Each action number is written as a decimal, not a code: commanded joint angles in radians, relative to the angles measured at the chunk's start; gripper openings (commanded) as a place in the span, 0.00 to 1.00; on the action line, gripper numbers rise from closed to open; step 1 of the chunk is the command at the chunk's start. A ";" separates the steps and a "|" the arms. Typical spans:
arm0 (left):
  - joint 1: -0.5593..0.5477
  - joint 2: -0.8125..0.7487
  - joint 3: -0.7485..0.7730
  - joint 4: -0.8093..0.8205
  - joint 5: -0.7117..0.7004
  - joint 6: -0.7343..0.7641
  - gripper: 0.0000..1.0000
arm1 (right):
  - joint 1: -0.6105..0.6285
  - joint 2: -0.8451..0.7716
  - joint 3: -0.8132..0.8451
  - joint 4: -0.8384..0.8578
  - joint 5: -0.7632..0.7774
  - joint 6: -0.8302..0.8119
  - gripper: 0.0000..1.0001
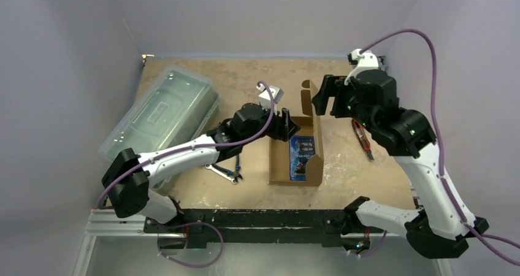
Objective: Unpack the express box
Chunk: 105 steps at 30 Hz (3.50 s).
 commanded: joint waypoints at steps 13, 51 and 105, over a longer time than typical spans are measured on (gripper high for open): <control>0.088 -0.564 -0.242 -0.274 -0.175 0.183 0.72 | 0.389 0.125 -0.015 0.074 0.109 0.277 0.75; 0.089 -0.572 -0.547 -0.049 -0.136 -0.196 0.70 | 0.345 0.323 -0.628 0.215 0.309 0.537 0.75; 0.089 -0.591 -0.476 -0.101 -0.138 -0.157 0.71 | 0.214 0.414 -0.719 0.446 0.287 0.401 0.62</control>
